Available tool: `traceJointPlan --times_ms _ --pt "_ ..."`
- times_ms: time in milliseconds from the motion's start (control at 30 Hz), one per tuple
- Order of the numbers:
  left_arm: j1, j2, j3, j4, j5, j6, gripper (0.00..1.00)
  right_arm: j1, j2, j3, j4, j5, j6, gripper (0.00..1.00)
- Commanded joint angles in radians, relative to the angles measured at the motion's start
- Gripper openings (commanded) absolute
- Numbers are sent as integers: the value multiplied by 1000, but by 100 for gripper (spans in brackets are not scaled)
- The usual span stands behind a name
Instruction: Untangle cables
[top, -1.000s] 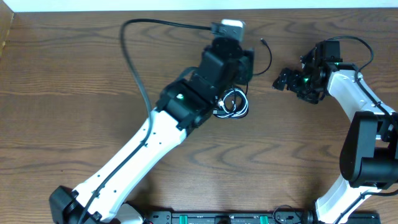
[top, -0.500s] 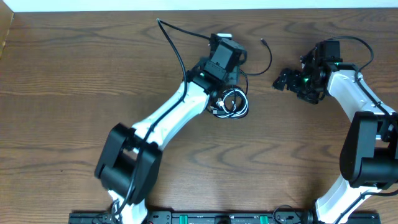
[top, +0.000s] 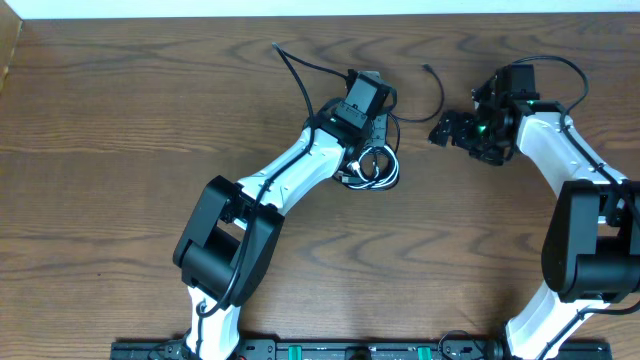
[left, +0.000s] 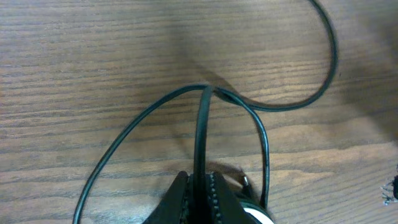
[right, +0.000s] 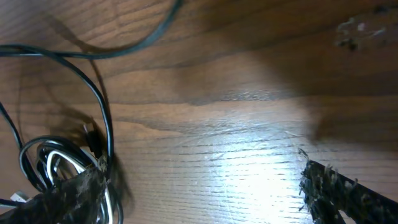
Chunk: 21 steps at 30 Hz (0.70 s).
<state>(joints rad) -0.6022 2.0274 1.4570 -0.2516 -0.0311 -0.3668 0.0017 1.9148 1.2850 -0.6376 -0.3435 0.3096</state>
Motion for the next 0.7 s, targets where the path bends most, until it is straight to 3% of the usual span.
traceJointPlan --times_ms 0,300,400,500,667 --pt "-3 -109 -3 -51 -2 59 7 26 -23 -6 1 -8 -11 99" --pt "-6 -558 -3 -156 -2 75 7 54 -23 -6 43 -269 -10 99" --pt "-6 -633 -3 -156 -10 112 7 54 -23 -6 44 -268 -6 99" --pt "-6 -676 -3 -180 -111 138 8 54 -23 -6 43 -248 -6 99" --pt "-6 -648 -4 -317 -162 137 11 54 -23 -6 43 -227 -6 99"
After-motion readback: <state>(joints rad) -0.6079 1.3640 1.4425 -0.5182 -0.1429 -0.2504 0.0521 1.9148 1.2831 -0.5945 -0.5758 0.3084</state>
